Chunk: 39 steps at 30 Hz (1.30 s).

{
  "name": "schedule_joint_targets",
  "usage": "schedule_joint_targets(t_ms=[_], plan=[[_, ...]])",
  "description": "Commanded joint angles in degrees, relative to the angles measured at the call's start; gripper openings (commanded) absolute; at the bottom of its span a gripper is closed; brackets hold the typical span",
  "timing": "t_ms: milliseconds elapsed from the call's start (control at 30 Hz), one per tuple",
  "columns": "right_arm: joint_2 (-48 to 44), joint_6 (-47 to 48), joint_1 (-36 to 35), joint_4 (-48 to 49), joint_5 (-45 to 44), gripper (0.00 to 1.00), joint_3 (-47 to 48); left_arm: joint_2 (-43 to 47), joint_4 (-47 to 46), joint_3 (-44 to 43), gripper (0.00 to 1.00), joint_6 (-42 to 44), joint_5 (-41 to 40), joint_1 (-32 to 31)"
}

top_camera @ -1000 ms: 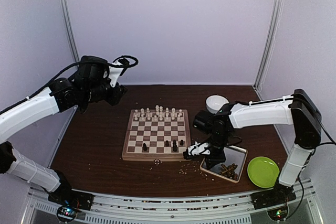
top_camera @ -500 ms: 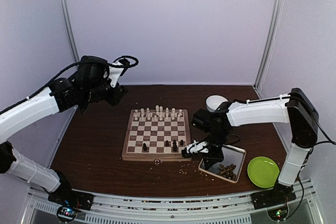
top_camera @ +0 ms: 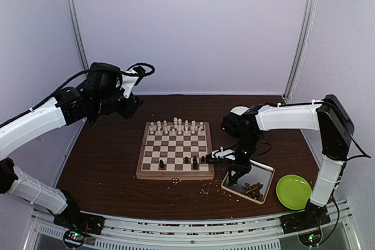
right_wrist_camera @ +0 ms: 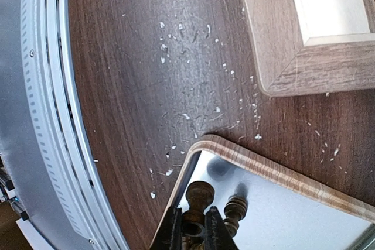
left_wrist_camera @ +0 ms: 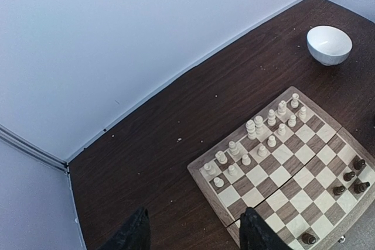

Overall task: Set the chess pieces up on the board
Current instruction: Pick up the rook from the storage box, then place the rook at a8.

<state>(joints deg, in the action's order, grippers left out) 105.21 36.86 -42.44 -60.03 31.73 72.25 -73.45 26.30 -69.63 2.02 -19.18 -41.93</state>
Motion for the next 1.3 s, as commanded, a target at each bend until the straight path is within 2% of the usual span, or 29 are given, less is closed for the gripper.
schedule_joint_targets(t_ms=[0, 100, 367, 700, 967, 1267], plan=[[1.85, -0.03, 1.09, -2.73, 4.01, 0.00, 2.40, -0.51, -0.66, -0.25, 0.54, 0.26, 1.03, 0.36], [3.27, 0.31, 1.79, -4.05, 6.35, 0.00, 3.53, -0.79, -0.51, -0.40, 0.54, 0.26, 1.13, 0.36], [1.05, -0.06, 1.86, -5.20, 5.42, 0.00, 5.16, -0.95, -0.54, -0.42, 0.54, 0.26, 0.68, 0.36], [-1.31, -5.31, 0.27, -2.79, -8.93, 0.00, 15.03, -0.60, -0.55, -0.42, 0.54, 0.35, 0.04, 0.36], [5.59, -7.33, -3.45, -2.94, -12.35, 0.00, 24.04, 0.14, -0.56, -0.34, 0.54, 0.44, -0.61, 0.31], [10.93, -6.24, -6.40, -4.00, -14.54, 0.00, 29.30, 0.84, -0.55, -0.34, 0.54, 0.55, -0.70, 0.36]])
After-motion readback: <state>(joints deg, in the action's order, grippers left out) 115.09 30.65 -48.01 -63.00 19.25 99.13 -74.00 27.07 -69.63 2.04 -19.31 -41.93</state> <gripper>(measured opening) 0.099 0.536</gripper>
